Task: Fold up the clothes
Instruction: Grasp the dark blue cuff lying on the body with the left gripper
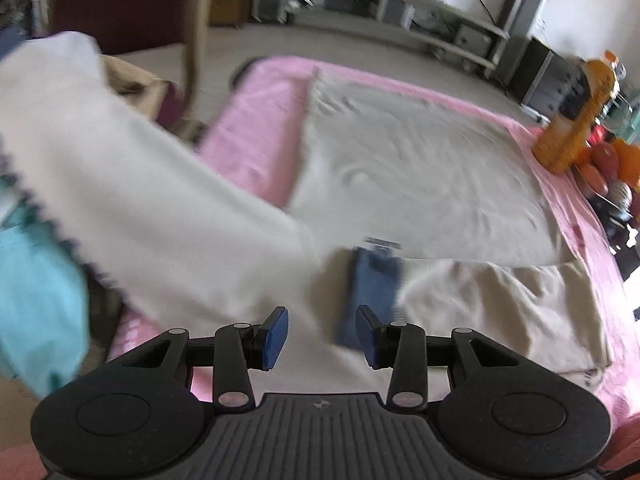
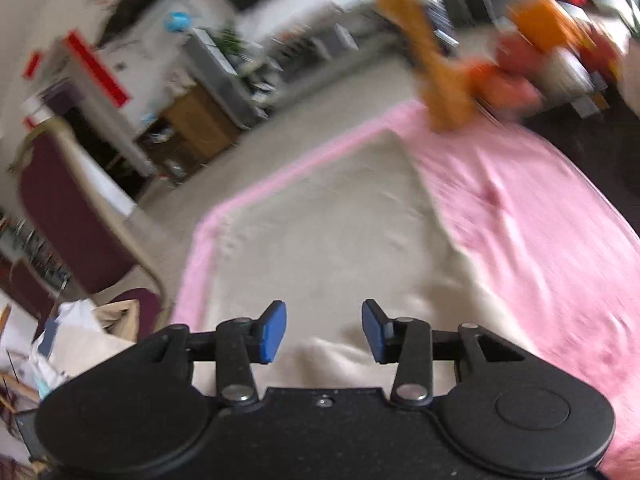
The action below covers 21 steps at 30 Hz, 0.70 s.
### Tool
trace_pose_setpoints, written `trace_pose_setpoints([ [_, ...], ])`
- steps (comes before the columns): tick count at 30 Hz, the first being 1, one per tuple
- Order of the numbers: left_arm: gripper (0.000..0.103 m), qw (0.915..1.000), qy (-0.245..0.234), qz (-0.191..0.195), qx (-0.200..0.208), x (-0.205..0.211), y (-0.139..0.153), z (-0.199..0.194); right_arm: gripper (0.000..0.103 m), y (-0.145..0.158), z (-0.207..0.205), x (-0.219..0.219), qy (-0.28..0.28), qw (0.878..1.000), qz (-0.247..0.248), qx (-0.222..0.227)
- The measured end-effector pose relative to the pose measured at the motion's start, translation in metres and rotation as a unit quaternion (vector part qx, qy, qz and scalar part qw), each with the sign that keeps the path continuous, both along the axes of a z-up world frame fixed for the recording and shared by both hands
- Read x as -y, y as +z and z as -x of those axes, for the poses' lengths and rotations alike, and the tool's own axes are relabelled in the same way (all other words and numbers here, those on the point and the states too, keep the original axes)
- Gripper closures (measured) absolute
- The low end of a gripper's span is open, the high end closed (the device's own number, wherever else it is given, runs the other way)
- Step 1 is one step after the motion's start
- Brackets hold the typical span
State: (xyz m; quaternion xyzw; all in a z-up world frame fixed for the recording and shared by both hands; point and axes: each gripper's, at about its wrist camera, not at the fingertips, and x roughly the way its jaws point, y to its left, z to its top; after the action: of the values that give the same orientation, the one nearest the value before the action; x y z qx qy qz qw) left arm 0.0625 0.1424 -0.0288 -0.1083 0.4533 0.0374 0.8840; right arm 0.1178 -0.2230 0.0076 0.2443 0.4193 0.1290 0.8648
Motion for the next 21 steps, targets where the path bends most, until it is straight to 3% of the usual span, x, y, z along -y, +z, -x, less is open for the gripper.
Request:
trace_pose_setpoints([
  [2, 0.063, 0.9999, -0.009, -0.003, -0.014, 0.007, -0.005, -0.018, 0.063, -0.025, -0.004, 0.022, -0.012, 0.999, -0.016, -0.043],
  [3, 0.063, 0.9997, -0.011, -0.009, -0.020, 0.010, -0.008, -0.026, 0.068, -0.036, -0.006, 0.032, -0.016, 0.998, -0.022, -0.060],
  [4, 0.063, 0.9995, -0.012, -0.016, -0.026, 0.013, -0.011, -0.034, 0.079, -0.047, -0.007, 0.038, -0.019, 0.998, -0.024, -0.063],
  [5, 0.063, 0.9992, -0.013, -0.022, -0.031, 0.016, -0.015, -0.041, 0.082, -0.055, -0.003, 0.044, -0.028, 0.998, -0.020, -0.060],
  [7, 0.063, 0.9989, -0.012, -0.024, -0.037, 0.019, -0.023, -0.049, 0.083, -0.067, 0.000, 0.056, -0.068, 0.995, -0.002, -0.077],
  [11, 0.063, 0.9983, -0.017, 0.003, -0.056, 0.020, -0.040, -0.061, 0.083, -0.063, 0.001, 0.068, -0.085, 0.994, -0.002, -0.067],
  [15, 0.065, 0.9981, -0.034, -0.014, -0.049, 0.027, -0.050, -0.063, 0.082, -0.070, -0.001, 0.069, -0.102, 0.991, 0.005, -0.086],
  [16, 0.067, 0.9979, -0.042, -0.025, -0.042, 0.031, -0.050, -0.062, 0.082, -0.070, -0.001, 0.069, -0.102, 0.991, 0.001, -0.088],
  [19, 0.098, 0.9950, -0.076, -0.064, -0.016, 0.047, -0.046, -0.054, 0.082, -0.067, -0.002, 0.068, -0.106, 0.991, 0.014, -0.081],
  [21, 0.101, 0.9924, -0.083, -0.091, 0.008, 0.054, -0.039, -0.045, 0.081, -0.068, -0.007, 0.067, -0.111, 0.990, 0.037, -0.077],
])
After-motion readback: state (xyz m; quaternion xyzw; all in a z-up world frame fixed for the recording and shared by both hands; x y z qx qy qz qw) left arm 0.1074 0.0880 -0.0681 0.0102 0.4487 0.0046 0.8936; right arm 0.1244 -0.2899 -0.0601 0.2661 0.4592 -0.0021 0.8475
